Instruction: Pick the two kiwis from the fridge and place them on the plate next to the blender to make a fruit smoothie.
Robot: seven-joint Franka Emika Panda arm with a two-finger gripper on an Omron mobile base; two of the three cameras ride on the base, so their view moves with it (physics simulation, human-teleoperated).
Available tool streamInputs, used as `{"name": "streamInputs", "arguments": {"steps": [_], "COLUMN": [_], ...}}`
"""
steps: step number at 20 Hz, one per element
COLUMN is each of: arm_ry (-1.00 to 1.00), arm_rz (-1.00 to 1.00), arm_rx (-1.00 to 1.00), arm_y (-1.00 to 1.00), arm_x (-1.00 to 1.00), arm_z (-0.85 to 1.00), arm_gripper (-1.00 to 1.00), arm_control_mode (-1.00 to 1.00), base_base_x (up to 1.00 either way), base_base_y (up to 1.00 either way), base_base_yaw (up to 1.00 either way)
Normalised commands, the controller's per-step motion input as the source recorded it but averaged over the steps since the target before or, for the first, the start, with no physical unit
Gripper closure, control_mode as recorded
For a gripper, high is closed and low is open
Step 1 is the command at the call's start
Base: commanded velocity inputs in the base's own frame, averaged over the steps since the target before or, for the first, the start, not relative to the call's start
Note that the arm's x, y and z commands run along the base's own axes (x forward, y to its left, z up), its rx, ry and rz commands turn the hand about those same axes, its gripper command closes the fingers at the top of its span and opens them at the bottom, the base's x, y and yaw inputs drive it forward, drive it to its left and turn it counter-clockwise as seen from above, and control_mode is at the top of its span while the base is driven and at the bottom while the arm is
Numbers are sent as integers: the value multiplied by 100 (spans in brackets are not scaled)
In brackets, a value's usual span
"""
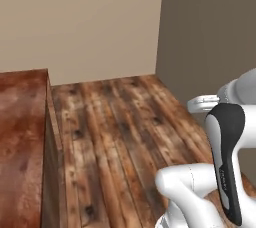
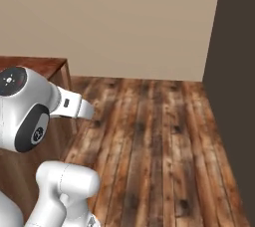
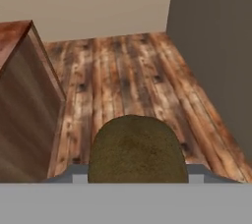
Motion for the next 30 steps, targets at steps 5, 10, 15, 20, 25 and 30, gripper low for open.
{"name": "streamInputs", "arguments": {"steps": [5,10,15,20,25,30], "arm_ry": [0,0,0,0,0,0], "arm_rz": [0,0,0,0,0,0], "arm_rx": [0,0,0,0,0,0], "arm_y": [0,0,0,0,0,0], "arm_x": [0,0,0,0,0,0], "arm_z": [0,0,0,0,0,0], "arm_gripper": [100,100,100,100,100,100], "arm_control_mode": [100,100,100,100,100,100], "base_base_x": [100,100,100,100,100,100], "base_base_y": [4,3,9,7,4,3], "base_base_yaw": [0,0,0,0,3,6]}}
